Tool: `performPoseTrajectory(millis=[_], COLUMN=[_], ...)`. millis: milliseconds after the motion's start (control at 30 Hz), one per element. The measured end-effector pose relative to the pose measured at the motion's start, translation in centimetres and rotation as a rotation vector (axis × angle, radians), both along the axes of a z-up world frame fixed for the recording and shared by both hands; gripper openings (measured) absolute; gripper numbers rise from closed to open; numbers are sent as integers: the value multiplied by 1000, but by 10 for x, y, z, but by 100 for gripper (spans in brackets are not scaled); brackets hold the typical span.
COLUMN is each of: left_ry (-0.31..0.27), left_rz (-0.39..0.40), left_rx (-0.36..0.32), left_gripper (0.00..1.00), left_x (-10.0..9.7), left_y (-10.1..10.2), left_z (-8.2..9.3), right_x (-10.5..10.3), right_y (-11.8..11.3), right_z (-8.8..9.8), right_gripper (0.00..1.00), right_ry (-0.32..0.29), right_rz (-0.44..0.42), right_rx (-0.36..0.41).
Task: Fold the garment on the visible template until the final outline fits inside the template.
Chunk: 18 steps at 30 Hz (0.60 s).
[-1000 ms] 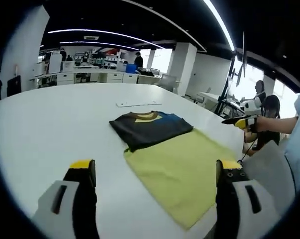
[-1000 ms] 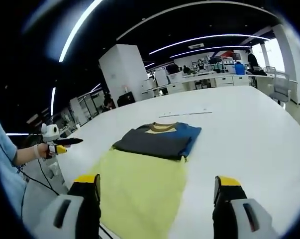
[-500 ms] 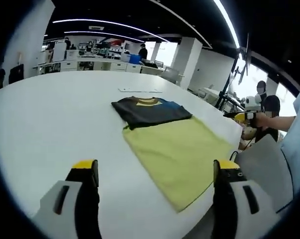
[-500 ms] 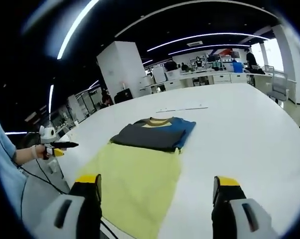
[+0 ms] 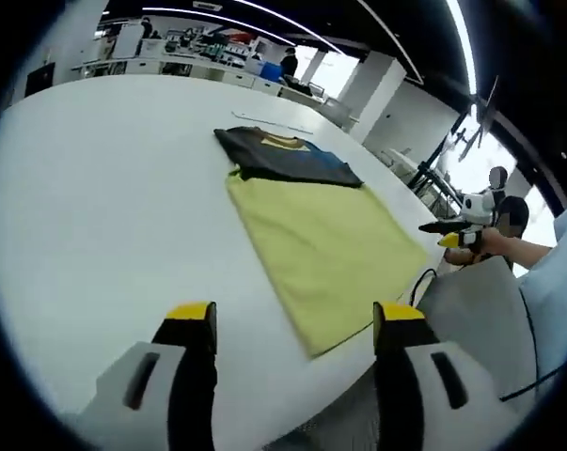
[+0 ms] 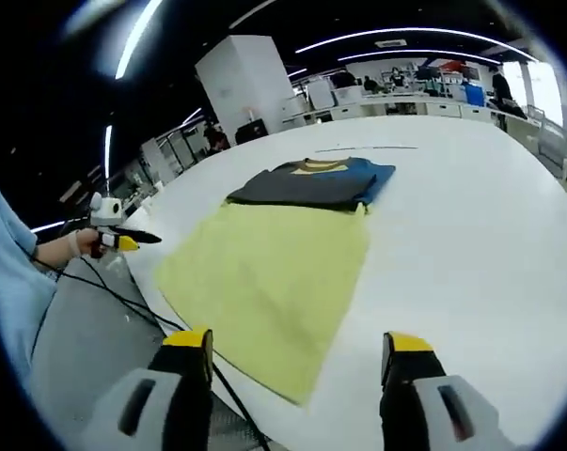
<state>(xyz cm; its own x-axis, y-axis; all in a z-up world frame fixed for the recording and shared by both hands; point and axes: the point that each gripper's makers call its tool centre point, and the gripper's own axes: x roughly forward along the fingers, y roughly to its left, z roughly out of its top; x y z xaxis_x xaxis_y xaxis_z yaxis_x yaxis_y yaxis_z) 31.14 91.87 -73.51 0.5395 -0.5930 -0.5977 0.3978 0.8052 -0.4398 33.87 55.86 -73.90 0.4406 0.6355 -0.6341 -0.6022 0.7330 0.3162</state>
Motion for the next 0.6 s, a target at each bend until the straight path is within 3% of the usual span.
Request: performPoseTrajectory(millis=[200,600], left_ry=[108,152], left_rz=[-36,-59], left_rx=[-15,-42], left_gripper=[47,37], left_x=[-14,-21], left_y=[-8,-20], left_z=[-11,-17], right_x=[-5,-15], right_y=[-7,-12], right_z=[-8,-19], right_gripper=[57,36], right_ry=[34,102], right_rz=[17,6], right_rx=[-4,16])
